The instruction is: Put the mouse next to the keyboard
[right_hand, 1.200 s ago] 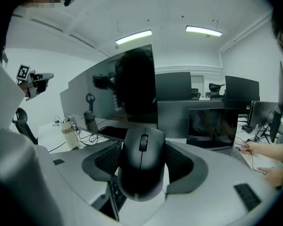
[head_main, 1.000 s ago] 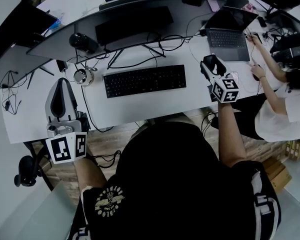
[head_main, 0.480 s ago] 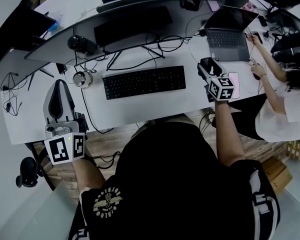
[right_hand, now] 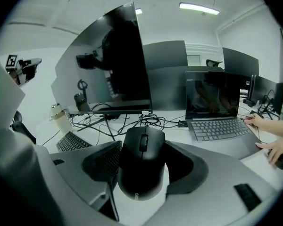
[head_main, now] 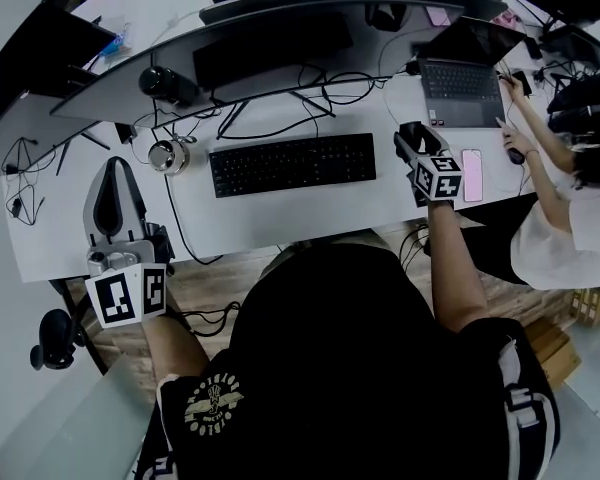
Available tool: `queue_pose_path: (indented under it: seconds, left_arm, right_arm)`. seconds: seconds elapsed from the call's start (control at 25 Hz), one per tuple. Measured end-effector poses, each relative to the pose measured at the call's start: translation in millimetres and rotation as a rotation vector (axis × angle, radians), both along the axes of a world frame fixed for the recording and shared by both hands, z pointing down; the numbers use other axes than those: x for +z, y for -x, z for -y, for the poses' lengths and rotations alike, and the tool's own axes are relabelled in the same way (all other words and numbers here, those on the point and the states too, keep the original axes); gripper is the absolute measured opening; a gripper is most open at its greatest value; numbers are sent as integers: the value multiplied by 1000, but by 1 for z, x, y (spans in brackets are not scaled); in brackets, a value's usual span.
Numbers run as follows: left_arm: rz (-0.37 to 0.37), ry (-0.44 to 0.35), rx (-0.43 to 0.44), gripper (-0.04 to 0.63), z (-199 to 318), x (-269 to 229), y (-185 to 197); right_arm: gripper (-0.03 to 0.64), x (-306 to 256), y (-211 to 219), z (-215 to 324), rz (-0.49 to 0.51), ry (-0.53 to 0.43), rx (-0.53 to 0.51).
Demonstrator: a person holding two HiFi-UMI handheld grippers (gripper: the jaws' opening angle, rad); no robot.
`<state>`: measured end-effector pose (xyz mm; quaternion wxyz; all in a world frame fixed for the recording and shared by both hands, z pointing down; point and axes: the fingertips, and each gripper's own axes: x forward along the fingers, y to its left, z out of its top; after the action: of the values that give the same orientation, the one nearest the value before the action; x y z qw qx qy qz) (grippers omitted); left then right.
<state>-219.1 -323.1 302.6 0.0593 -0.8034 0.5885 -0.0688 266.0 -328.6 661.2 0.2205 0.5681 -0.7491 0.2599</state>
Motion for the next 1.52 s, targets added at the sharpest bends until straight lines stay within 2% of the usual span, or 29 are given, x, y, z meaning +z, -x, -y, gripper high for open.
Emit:
queue_pose_path:
  seconds: [0.28, 0.76, 1.08, 1.4, 1.52]
  left_arm:
    - [7, 13, -17, 2, 3, 3, 6]
    - [4, 23, -54, 2, 8, 11, 20]
    - [11, 23, -82, 2, 5, 9, 32]
    - [17, 4, -89, 2, -3, -2, 41]
    - [23, -17, -82, 2, -8, -11, 43]
  right_arm:
    - [288, 16, 1, 3, 3, 41, 7]
    - [288, 73, -2, -15, -36, 226, 18]
    - [288, 103, 4, -24, -72, 297, 14]
    - [295, 122, 3, -27, -87, 319, 40]
    - [319, 116, 7, -25, -83, 288, 33]
